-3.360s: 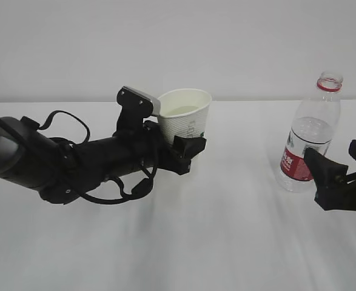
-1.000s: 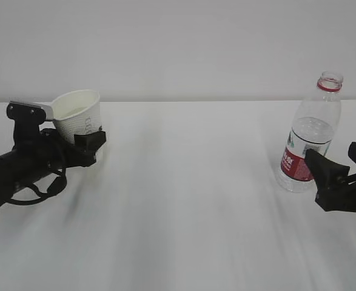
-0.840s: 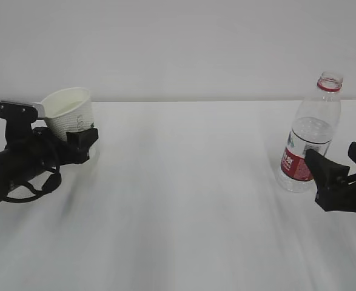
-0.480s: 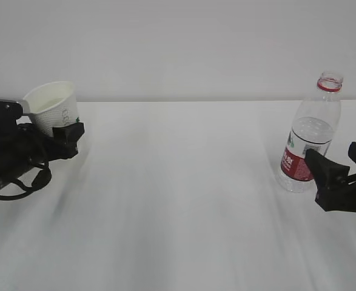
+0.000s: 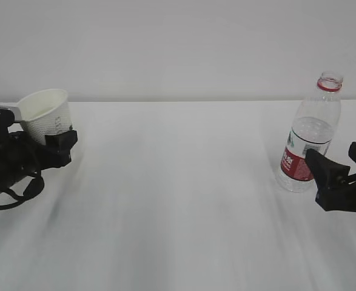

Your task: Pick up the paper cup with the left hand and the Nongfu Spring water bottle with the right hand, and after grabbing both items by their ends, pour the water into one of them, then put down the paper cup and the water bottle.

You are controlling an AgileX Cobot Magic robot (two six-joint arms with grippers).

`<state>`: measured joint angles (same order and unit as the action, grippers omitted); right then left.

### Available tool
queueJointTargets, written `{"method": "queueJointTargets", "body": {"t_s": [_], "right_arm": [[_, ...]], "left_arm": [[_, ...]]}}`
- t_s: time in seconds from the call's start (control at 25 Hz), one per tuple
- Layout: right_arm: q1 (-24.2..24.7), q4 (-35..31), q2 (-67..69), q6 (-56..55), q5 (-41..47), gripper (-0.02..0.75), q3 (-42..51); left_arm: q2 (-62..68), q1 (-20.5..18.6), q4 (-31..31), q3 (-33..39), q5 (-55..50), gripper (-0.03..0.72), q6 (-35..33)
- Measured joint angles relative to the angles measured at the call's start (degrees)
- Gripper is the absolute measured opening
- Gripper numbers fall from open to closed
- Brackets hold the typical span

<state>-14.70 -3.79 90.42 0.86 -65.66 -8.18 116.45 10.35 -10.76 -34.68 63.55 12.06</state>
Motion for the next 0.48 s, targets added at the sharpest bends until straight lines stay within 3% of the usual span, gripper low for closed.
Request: {"method": "queueJointTargets", "body": {"t_s": [0.48], "right_arm": [[0.0, 0.0, 0.0, 0.0, 0.0, 0.59, 0.0]], "left_arm": [[-0.8, 0.0, 3.78, 5.17, 0.0, 0.444, -1.81]]}}
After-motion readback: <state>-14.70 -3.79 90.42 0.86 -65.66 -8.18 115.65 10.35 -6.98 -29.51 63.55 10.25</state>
